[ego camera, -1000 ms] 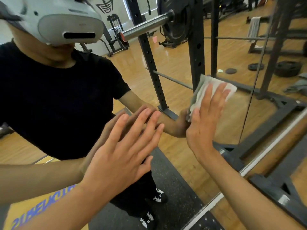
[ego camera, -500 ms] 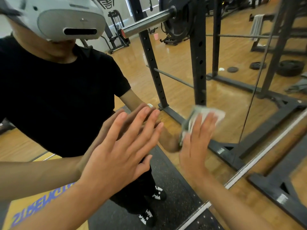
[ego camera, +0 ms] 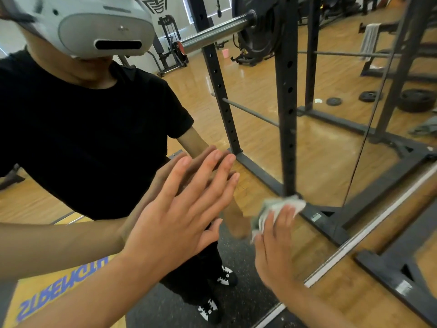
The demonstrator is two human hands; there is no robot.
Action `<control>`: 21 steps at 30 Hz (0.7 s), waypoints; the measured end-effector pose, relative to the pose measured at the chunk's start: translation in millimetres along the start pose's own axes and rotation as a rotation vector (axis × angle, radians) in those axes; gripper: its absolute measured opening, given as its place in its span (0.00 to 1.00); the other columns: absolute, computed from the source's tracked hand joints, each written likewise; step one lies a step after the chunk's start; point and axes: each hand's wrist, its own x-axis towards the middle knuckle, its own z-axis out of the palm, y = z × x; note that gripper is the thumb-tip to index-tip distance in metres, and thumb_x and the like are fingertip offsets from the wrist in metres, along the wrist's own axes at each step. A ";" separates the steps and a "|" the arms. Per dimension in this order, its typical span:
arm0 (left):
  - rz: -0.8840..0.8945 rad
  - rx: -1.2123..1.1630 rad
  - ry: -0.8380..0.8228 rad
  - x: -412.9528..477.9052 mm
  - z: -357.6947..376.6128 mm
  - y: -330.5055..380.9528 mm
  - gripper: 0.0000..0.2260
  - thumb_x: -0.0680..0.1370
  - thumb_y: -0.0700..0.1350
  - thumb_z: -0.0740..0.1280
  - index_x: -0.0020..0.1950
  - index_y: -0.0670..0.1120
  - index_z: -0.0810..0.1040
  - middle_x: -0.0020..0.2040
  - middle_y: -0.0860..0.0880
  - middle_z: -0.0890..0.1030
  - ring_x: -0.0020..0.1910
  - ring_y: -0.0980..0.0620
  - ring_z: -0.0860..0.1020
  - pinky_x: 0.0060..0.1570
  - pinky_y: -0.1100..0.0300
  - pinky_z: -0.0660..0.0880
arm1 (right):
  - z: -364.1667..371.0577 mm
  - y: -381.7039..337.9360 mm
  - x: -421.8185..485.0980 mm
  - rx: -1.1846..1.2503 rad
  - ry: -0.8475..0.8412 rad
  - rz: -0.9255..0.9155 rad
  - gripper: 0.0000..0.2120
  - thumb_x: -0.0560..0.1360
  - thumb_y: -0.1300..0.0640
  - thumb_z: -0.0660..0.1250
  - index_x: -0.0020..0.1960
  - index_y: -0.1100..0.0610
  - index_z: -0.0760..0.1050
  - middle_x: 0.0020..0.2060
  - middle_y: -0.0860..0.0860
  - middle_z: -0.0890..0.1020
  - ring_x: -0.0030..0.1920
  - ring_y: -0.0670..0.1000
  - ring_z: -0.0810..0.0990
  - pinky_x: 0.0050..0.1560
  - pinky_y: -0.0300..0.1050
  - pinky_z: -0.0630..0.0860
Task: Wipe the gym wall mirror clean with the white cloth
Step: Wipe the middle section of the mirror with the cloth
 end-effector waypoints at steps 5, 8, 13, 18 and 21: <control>-0.002 0.013 0.008 0.0 0.9 0.8 0.37 0.84 0.62 0.51 0.86 0.40 0.52 0.86 0.35 0.50 0.84 0.36 0.50 0.81 0.35 0.41 | -53.7 -72.2 140.0 0.030 0.327 -0.262 0.27 0.88 0.46 0.41 0.85 0.43 0.39 0.83 0.49 0.36 0.83 0.64 0.38 0.81 0.68 0.38; -0.008 0.004 0.013 -0.6 2.8 1.2 0.35 0.85 0.61 0.50 0.86 0.39 0.52 0.86 0.34 0.48 0.84 0.35 0.48 0.81 0.35 0.42 | -30.8 -59.4 106.0 0.006 0.301 -0.252 0.27 0.88 0.46 0.41 0.85 0.45 0.39 0.84 0.51 0.36 0.84 0.64 0.38 0.81 0.70 0.42; -0.009 -0.020 0.005 -0.1 2.4 -0.6 0.38 0.83 0.63 0.53 0.86 0.40 0.53 0.86 0.35 0.49 0.85 0.36 0.48 0.82 0.35 0.39 | 25.1 14.5 -28.3 -0.107 0.042 -0.061 0.28 0.89 0.48 0.44 0.86 0.50 0.38 0.85 0.59 0.40 0.84 0.66 0.41 0.69 0.77 0.58; -0.004 -0.014 0.014 -0.1 1.9 1.1 0.36 0.84 0.61 0.52 0.86 0.39 0.54 0.86 0.35 0.50 0.84 0.36 0.50 0.81 0.35 0.42 | -11.0 -46.5 68.3 0.046 0.230 -0.111 0.27 0.89 0.47 0.42 0.86 0.47 0.39 0.84 0.55 0.37 0.84 0.65 0.38 0.79 0.75 0.46; -0.008 -0.030 0.020 0.1 2.7 1.6 0.35 0.85 0.60 0.49 0.86 0.39 0.53 0.86 0.35 0.50 0.84 0.36 0.50 0.81 0.35 0.43 | -39.1 -87.1 136.2 0.067 0.402 -0.078 0.27 0.88 0.50 0.46 0.85 0.54 0.48 0.84 0.61 0.45 0.84 0.66 0.41 0.81 0.70 0.42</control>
